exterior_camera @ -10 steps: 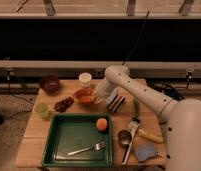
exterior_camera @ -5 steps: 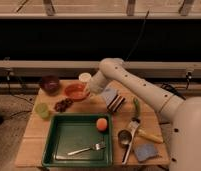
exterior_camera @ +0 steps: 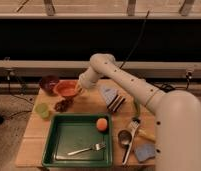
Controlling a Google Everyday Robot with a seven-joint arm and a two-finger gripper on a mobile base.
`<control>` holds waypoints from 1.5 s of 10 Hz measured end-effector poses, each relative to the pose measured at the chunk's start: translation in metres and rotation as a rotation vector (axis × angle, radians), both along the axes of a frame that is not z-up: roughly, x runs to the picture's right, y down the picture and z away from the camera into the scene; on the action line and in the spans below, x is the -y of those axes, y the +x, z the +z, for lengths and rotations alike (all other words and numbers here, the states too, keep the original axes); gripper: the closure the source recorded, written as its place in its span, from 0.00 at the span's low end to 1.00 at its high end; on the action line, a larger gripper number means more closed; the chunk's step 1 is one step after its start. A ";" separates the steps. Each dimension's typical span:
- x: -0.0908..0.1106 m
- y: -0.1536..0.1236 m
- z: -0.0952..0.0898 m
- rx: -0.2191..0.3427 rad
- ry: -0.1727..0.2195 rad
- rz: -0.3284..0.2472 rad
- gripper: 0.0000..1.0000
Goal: Stack bowls on top of each other
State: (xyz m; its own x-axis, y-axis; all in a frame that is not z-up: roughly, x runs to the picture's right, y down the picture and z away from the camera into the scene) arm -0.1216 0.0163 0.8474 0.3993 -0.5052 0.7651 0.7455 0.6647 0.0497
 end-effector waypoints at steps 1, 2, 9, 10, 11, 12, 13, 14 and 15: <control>0.009 -0.005 0.015 -0.006 0.006 -0.007 1.00; 0.016 -0.007 0.027 -0.012 0.010 -0.011 1.00; 0.057 -0.064 0.057 0.017 0.084 -0.080 1.00; 0.062 -0.068 0.057 0.022 0.095 -0.082 1.00; 0.067 -0.072 0.057 0.025 0.105 -0.085 1.00; 0.070 -0.076 0.057 0.028 0.110 -0.088 1.00; 0.073 -0.082 0.061 0.030 0.112 -0.091 1.00; 0.075 -0.088 0.066 0.031 0.112 -0.091 1.00; 0.077 -0.092 0.070 0.033 0.111 -0.089 1.00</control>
State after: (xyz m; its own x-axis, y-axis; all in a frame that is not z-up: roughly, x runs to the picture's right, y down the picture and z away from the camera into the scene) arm -0.2139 -0.0608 0.9175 0.3243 -0.6200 0.7145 0.7981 0.5847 0.1451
